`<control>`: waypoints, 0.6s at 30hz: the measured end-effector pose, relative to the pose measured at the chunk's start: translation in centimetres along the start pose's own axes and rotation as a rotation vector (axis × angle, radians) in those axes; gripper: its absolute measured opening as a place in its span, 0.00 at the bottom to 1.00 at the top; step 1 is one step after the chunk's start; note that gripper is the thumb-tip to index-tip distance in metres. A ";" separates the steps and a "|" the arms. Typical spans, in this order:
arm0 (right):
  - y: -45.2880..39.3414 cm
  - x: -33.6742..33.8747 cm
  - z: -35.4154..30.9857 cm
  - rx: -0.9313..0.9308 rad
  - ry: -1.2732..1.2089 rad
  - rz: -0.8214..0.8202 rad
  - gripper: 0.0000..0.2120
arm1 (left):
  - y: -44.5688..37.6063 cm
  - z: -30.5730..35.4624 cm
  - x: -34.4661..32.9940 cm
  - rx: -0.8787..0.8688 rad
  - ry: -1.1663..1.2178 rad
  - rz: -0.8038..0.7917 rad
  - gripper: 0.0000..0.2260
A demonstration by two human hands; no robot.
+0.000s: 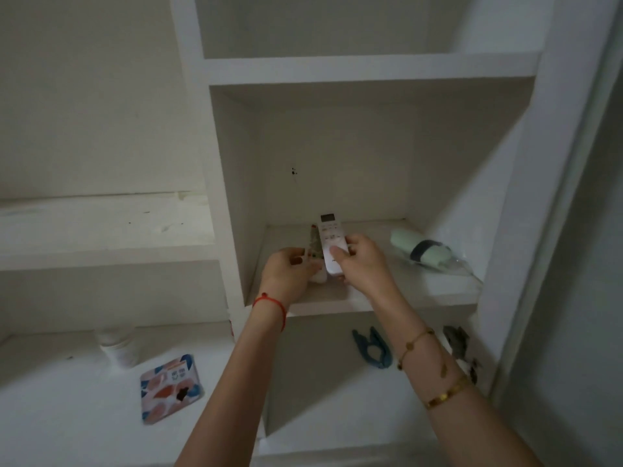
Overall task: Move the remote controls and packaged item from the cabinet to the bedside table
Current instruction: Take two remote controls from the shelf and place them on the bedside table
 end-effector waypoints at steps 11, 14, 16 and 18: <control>8.3 0.2 0.9 0.090 -0.202 0.023 0.17 | 9.2 0.0 -0.7 -0.169 0.222 0.077 0.14; 10.5 -0.1 1.3 0.110 -0.213 0.015 0.17 | 12.1 -0.3 -1.4 -0.171 0.264 0.060 0.11; 11.7 -0.6 1.9 0.115 -0.214 -0.006 0.17 | 13.8 -0.8 -1.7 -0.160 0.295 0.048 0.11; 13.1 -1.0 2.4 0.112 -0.212 -0.027 0.17 | 15.4 -1.5 -2.0 -0.146 0.314 0.045 0.12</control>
Point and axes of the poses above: each hand's wrist, its own y-axis away from the middle knuckle, its own x-axis out of the back of the hand, z = x × y, the point moved 5 cm from there along -y, towards the middle knuckle, and after that the axes turned 13 degrees about -z, right-handed, at the moved point
